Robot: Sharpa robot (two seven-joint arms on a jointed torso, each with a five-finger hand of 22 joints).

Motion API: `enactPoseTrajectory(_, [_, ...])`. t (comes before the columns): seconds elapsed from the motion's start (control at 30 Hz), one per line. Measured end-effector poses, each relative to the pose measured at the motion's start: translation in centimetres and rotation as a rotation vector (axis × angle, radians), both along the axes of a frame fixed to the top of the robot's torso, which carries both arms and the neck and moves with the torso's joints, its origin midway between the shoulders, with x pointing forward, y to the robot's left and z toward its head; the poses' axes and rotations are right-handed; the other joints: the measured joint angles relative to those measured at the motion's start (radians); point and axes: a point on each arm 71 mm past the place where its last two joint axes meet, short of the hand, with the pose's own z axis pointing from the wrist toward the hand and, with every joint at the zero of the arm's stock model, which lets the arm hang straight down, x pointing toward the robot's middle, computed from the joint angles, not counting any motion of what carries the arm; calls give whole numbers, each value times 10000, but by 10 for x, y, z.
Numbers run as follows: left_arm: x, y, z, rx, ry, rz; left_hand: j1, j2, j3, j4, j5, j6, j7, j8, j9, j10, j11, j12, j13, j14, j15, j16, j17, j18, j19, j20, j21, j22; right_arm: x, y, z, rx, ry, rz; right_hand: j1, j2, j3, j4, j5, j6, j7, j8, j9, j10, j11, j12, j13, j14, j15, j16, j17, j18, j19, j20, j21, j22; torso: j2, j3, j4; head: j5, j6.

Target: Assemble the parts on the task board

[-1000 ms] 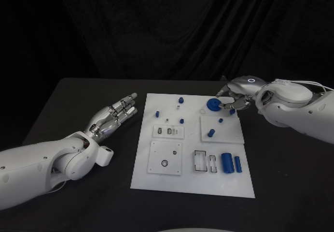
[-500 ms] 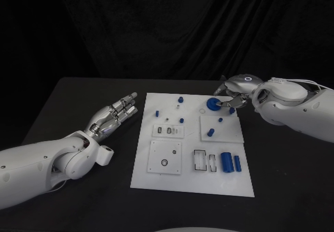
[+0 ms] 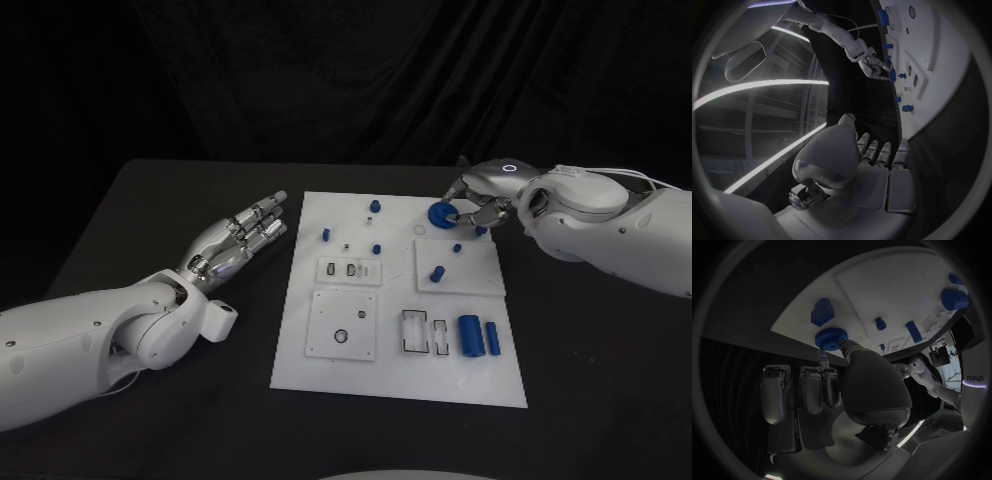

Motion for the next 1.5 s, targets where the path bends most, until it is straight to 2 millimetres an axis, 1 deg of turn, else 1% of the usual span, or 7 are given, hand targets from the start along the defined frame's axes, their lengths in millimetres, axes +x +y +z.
enactPoseTrajectory(0.53, [1,-1,-1,-20,20,-74,57,32,-1,0,0,58,167,0,9,0,0,0,-1,-38,37,0,0,0,0,0,0,0,7,7,-2,-44,4,-33,43,-33,-45,-94,0,364,0,217,241,0,0,0,-1,0,0,0,-1,2,0,0,0,-1,1,-4,7,-4,-18])
enactPoseTrajectory(0.63, [1,-1,-1,-23,24,-83,57,32,-1,0,0,58,166,0,9,0,-1,0,0,-38,37,0,0,0,0,0,0,0,7,7,-2,-4,-46,-18,177,12,-43,-270,-1,746,-40,460,501,0,0,-1,-2,2,-2,0,-1,3,2,-2,0,-1,5,-2,7,2,-30])
enactPoseTrajectory(0.77, [1,-1,-1,-16,26,-76,57,32,-1,0,0,57,165,0,8,0,-1,0,-1,-38,37,0,0,-1,0,0,0,0,7,9,-1,58,-100,28,292,81,-183,-657,-33,1038,36,1220,500,-1,-109,-1,-2,18,-91,0,-1,3,16,-91,0,-2,4,0,7,15,-47])
enactPoseTrajectory(0.87, [2,0,-1,-10,26,-71,57,32,-1,1,0,20,195,0,8,0,0,0,-1,-38,37,0,0,0,0,0,0,0,7,9,-1,92,-116,49,359,148,-262,-850,-41,1031,29,1268,500,0,-180,-1,-2,23,-154,0,-2,4,16,-163,0,-2,1,1,5,21,-52])
enactPoseTrajectory(1.0, [2,0,-1,-11,30,-79,56,32,-1,0,0,20,196,0,8,0,-1,0,-1,-38,37,0,0,0,0,0,0,0,6,9,-2,140,-129,84,378,339,-397,-1039,-43,713,-287,1305,499,-35,-216,-1,-2,53,-197,0,-2,4,16,-163,0,-2,-1,2,4,29,-53])
enactPoseTrajectory(1.13, [2,1,-1,-11,35,-77,56,33,54,0,48,20,195,0,7,0,-1,0,-1,-37,37,0,0,0,0,0,0,0,3,9,-2,211,-150,158,379,414,-409,-1110,-43,603,-395,1326,498,0,-252,-1,-2,18,-232,0,-2,4,52,-200,0,-2,-1,4,2,35,-53])
enactPoseTrajectory(1.5, [2,2,-1,-7,43,-63,56,33,54,0,48,19,195,0,6,1,-1,0,-1,-1,73,0,0,-1,0,0,0,0,-8,11,-1,355,-168,393,384,410,-426,-1150,-83,476,-413,1957,498,0,-251,-1,-3,18,-232,0,-2,4,17,-234,41,5,-7,8,-23,101,-53])
